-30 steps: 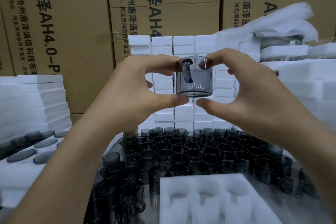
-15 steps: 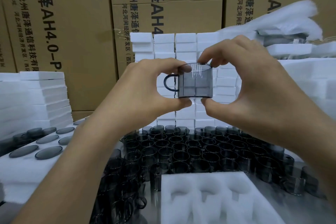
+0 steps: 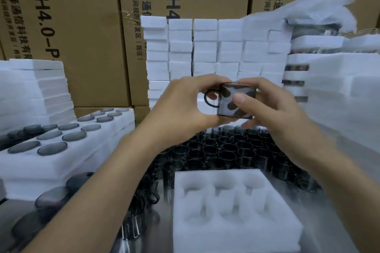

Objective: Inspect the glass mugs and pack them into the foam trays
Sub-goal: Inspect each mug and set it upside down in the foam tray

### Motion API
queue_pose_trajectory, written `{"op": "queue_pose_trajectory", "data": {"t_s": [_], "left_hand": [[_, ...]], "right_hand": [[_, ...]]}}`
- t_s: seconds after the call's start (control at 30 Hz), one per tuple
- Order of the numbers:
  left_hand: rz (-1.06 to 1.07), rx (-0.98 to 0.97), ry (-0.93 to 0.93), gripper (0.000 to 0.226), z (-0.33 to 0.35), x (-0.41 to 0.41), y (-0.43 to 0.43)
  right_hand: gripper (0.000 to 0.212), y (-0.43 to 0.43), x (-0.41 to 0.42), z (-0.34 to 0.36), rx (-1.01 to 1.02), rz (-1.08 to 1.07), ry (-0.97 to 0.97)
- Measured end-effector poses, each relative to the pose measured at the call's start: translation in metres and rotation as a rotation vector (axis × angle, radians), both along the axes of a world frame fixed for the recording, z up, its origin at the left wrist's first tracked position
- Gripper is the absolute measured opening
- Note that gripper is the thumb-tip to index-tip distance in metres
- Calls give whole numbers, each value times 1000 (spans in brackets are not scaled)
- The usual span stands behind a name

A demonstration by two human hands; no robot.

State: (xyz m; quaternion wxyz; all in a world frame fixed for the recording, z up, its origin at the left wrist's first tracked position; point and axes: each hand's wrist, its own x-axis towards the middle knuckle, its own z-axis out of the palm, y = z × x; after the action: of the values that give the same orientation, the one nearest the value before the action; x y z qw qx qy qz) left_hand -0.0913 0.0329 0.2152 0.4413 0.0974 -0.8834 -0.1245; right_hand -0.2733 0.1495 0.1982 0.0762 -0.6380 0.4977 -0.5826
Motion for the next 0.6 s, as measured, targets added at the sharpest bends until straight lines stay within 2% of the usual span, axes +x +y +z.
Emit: {"op": "queue_pose_trajectory", "data": {"t_s": [0.13, 0.2, 0.3, 0.37, 0.43, 0.6], "left_hand": [[64, 148, -169, 85, -67, -9, -4], [126, 178, -256, 74, -105, -2, -7], [178, 220, -397, 58, -144, 5, -10], [163, 301, -400, 57, -148, 5, -11], [177, 291, -414, 61, -145, 3, -12], [242, 154, -540, 46, -137, 5, -6]], "right_hand": [[37, 0, -29, -57, 79, -59, -26], [31, -1, -46, -81, 138, -89, -58], [35, -2, -65, -104, 258, -188, -2], [30, -2, -72, -109, 310, -229, 7], [23, -1, -75, -110, 341, -228, 8], [47, 7, -72, -97, 404, -213, 42]]}}
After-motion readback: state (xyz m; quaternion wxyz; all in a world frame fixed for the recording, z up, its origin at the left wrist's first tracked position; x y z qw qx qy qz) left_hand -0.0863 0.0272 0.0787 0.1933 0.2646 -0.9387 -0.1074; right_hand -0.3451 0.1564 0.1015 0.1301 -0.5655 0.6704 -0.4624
